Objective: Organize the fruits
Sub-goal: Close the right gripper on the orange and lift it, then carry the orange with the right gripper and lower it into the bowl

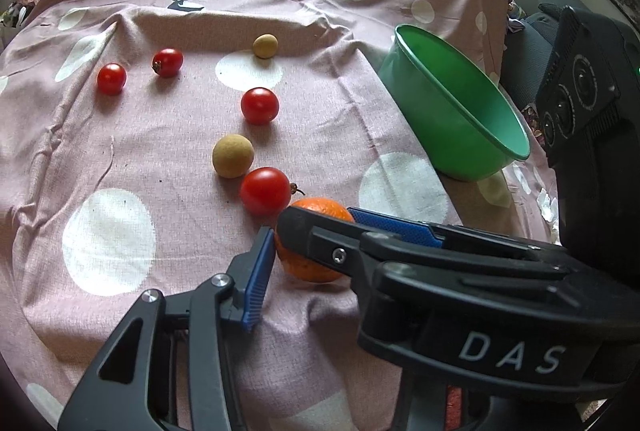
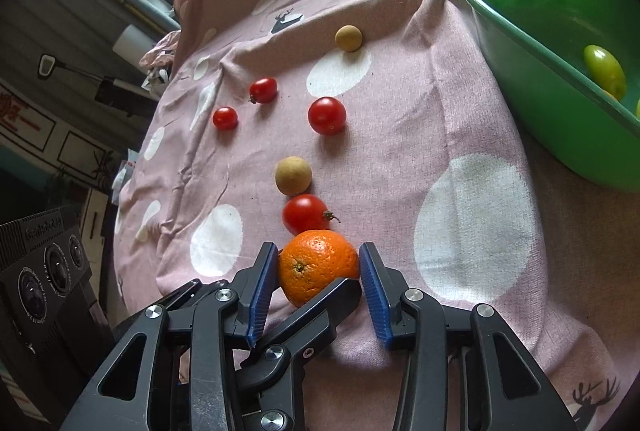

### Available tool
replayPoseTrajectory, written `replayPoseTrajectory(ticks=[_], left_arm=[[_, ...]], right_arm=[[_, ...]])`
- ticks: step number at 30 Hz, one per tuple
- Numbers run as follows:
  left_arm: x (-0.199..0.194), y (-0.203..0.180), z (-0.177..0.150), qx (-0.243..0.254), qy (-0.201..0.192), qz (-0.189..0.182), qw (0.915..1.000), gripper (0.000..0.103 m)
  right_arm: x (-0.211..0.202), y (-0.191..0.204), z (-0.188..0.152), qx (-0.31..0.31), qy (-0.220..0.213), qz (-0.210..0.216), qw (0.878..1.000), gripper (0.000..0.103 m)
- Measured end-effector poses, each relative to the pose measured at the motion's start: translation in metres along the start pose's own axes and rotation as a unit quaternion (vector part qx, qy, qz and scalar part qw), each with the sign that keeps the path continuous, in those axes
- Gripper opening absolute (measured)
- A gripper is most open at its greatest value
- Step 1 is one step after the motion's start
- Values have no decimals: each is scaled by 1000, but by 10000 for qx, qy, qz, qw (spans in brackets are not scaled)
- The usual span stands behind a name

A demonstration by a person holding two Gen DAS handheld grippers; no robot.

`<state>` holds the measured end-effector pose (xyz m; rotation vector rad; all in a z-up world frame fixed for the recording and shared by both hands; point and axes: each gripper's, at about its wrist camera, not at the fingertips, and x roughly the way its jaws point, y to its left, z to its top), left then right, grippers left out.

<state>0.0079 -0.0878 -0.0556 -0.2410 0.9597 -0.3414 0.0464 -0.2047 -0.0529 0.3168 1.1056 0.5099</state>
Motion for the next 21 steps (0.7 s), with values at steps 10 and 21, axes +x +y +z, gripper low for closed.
replayPoseTrajectory(ticks=[10, 21], left_arm=[[-52, -24, 25, 483, -807, 248, 9953, 43], [-91, -41, 80, 801, -1519, 383, 9844, 43]], right_arm=[[-49, 33, 15, -434, -756, 179, 9960, 45], [-92, 64, 63, -911, -1394, 291, 9856, 45]])
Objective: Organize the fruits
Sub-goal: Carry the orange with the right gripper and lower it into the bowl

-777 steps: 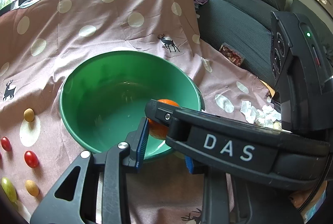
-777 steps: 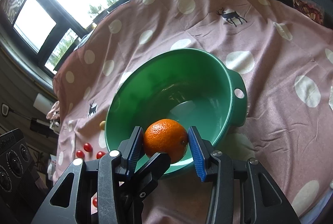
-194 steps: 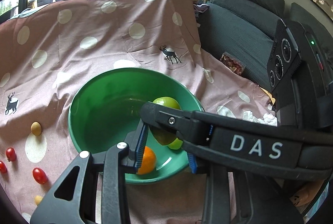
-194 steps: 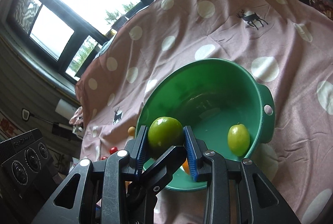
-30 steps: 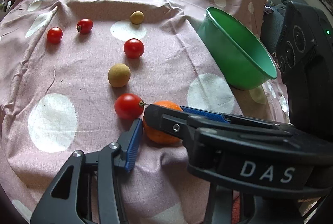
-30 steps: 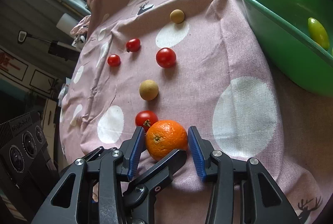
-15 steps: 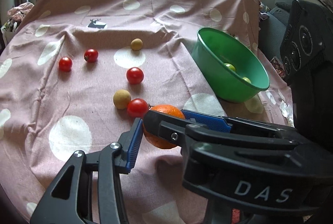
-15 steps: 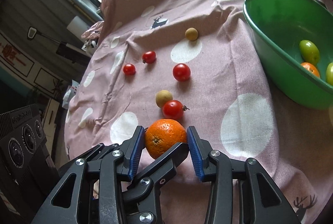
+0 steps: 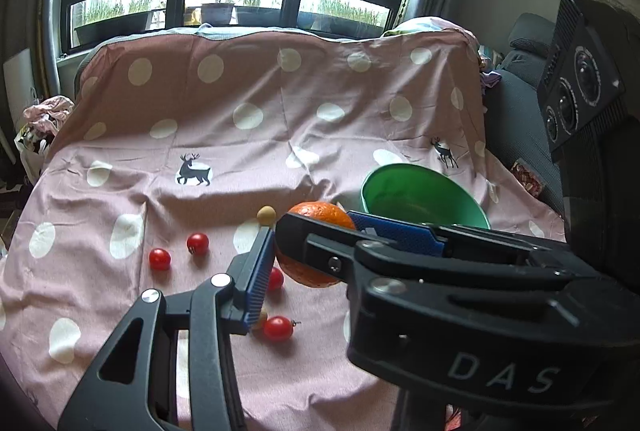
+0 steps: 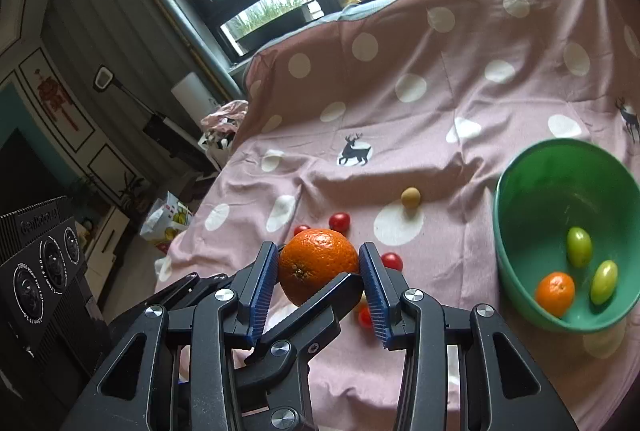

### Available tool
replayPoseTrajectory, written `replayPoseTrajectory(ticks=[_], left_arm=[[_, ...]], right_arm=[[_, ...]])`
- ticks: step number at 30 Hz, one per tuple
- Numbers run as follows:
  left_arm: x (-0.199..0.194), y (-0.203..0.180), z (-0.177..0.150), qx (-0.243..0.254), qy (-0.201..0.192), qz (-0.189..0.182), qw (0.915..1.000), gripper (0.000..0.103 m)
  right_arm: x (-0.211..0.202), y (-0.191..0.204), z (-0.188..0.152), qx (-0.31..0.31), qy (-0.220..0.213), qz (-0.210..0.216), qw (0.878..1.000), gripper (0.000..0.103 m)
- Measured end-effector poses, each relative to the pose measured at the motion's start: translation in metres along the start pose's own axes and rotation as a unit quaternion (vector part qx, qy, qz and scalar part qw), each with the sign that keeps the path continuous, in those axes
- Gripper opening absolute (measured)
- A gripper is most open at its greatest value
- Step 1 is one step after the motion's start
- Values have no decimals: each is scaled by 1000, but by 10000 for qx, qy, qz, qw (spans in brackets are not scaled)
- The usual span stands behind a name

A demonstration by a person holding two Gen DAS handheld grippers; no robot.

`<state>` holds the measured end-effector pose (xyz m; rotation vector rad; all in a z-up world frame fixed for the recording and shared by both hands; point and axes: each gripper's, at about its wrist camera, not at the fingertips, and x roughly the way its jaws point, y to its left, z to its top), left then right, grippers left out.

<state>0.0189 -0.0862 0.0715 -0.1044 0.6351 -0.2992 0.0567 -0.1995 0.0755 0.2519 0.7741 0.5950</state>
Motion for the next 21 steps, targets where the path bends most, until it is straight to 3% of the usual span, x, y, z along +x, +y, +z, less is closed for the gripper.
replayPoseTrajectory(ticks=[7, 21], left_arm=[[7, -6, 13, 177, -194, -16, 9997, 43], [45, -54, 7, 351, 14, -418, 9985, 43]], right_arm=[[-5, -4, 9, -97, -288, -88, 9995, 45], [-25, -60, -2, 473, -403, -395, 9973, 45]])
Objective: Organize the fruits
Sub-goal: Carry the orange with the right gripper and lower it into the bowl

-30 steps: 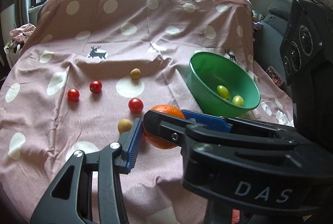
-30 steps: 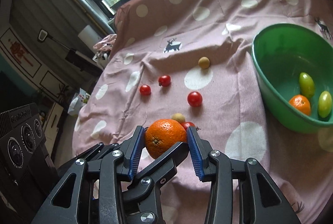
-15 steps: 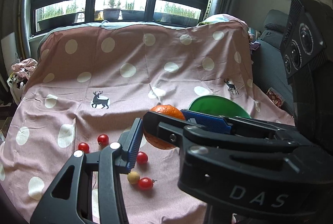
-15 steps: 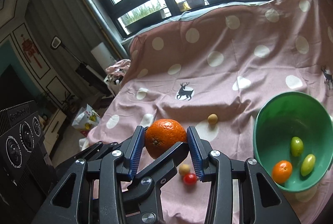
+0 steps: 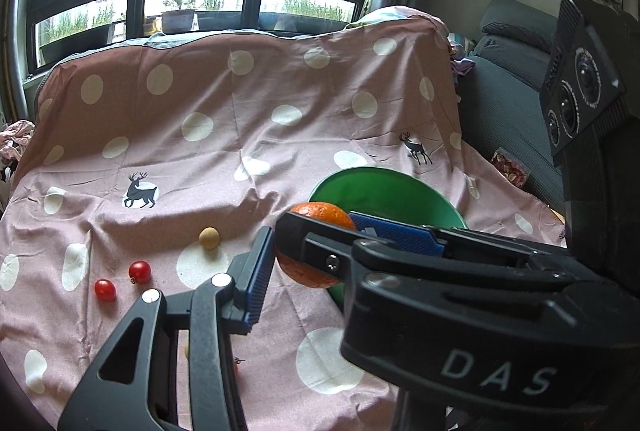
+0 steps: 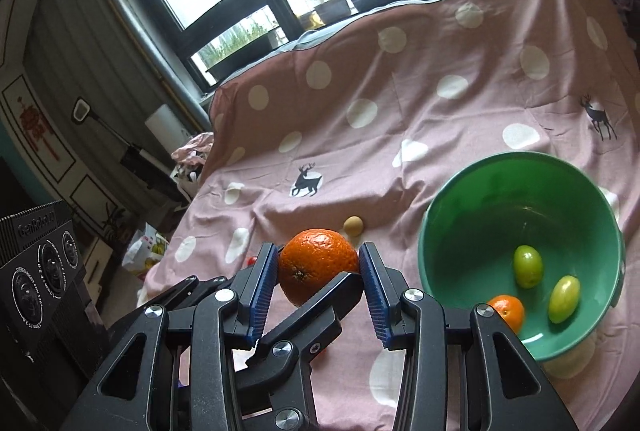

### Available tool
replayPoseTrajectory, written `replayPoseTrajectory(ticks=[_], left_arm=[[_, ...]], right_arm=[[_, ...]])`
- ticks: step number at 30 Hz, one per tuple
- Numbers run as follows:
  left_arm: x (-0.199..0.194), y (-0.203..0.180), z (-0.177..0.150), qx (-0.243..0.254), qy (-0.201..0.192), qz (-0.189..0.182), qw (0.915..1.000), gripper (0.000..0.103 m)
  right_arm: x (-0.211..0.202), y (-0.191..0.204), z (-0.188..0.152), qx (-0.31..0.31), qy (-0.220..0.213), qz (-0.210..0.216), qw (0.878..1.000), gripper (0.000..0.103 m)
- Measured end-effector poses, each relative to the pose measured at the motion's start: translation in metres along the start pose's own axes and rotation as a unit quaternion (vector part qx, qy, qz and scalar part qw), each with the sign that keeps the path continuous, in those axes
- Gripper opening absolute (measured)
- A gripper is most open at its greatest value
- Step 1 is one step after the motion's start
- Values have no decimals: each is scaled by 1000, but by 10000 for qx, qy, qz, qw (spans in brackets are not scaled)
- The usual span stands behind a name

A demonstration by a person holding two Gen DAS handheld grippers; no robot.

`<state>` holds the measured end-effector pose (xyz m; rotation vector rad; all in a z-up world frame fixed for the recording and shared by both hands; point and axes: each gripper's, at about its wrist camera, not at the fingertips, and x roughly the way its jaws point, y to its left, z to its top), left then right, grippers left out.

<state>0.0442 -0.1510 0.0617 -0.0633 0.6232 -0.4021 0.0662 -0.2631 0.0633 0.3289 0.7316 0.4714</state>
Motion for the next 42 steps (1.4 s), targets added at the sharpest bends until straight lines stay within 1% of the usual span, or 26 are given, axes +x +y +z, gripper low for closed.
replayPoseTrajectory(ticks=[9, 21, 32, 42], left_arm=[[29, -30, 2, 45, 163, -163, 9997, 43], [66, -53, -3, 66, 489, -434, 9978, 43], [89, -61, -7, -47, 766, -658, 9949, 43], [102, -63, -11, -76, 947, -742, 9927, 43]], right_arm=[[-9, -41, 2, 436, -56, -114, 9990, 45], [-10, -89, 0, 1045, 32, -288, 9941, 45], [-6, -111, -3, 1303, 145, -529, 9900, 45], [-1, -123, -6, 1421, 276, -676, 9872, 45]])
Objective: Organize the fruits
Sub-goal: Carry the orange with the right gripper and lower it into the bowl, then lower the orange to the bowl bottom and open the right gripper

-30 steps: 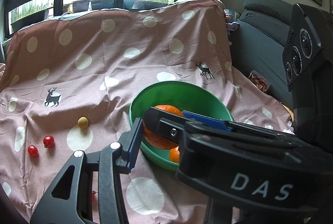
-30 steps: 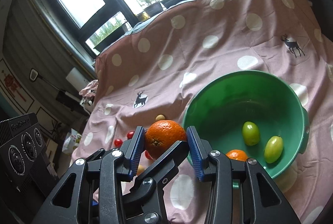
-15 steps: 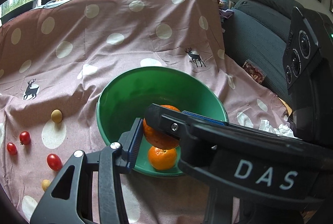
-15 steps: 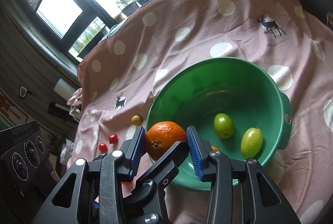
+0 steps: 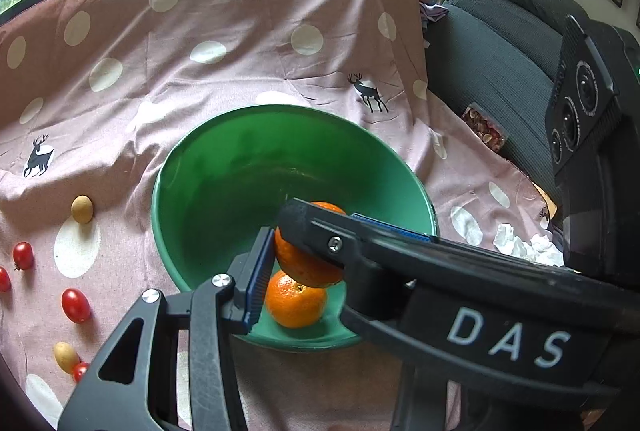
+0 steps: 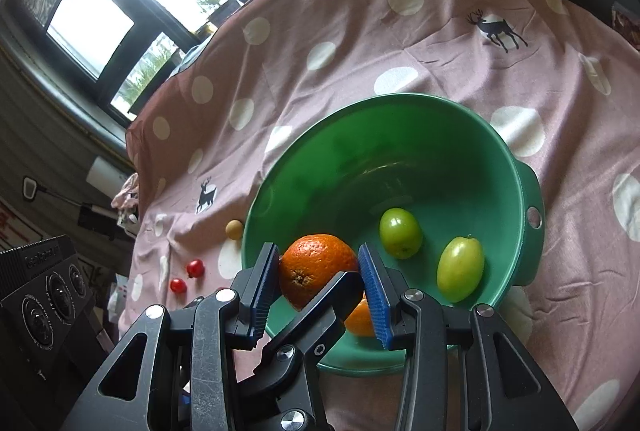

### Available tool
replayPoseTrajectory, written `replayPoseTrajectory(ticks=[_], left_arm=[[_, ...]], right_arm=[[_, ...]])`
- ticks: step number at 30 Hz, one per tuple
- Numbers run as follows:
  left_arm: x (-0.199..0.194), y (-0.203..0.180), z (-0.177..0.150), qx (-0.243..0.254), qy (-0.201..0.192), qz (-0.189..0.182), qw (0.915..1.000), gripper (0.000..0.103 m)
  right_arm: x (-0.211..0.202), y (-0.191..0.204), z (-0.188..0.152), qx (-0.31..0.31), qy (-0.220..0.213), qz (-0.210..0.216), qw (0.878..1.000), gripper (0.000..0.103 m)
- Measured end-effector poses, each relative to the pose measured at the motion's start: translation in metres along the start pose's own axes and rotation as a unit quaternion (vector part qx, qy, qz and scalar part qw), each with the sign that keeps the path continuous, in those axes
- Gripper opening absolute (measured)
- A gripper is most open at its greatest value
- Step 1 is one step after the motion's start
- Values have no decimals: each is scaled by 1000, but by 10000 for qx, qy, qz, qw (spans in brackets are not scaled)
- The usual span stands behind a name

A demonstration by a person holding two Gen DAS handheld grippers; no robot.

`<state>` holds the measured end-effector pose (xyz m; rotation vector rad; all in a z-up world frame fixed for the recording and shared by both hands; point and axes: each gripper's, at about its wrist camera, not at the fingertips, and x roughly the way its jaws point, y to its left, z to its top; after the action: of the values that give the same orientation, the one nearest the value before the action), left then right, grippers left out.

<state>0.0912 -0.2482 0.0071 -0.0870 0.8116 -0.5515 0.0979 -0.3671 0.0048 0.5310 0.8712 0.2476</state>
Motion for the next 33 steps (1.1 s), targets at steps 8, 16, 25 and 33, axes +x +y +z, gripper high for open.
replayPoseTrajectory(ticks=[8, 16, 25, 33], left_arm=[[8, 2, -3, -98, 101, -90, 9999, 43], [14, 5, -3, -159, 186, -192, 9995, 43], [20, 5, -4, -168, 326, -233, 9991, 43], [23, 4, -3, -135, 379, -219, 9990, 43]], right_arm=[[5, -4, 0, 3, 103, -159, 9998, 45], [9, -4, 1, -2, 157, -289, 9995, 45], [15, -9, 2, 64, 252, -360, 9990, 45], [15, -12, 1, 97, 263, -340, 9990, 45]])
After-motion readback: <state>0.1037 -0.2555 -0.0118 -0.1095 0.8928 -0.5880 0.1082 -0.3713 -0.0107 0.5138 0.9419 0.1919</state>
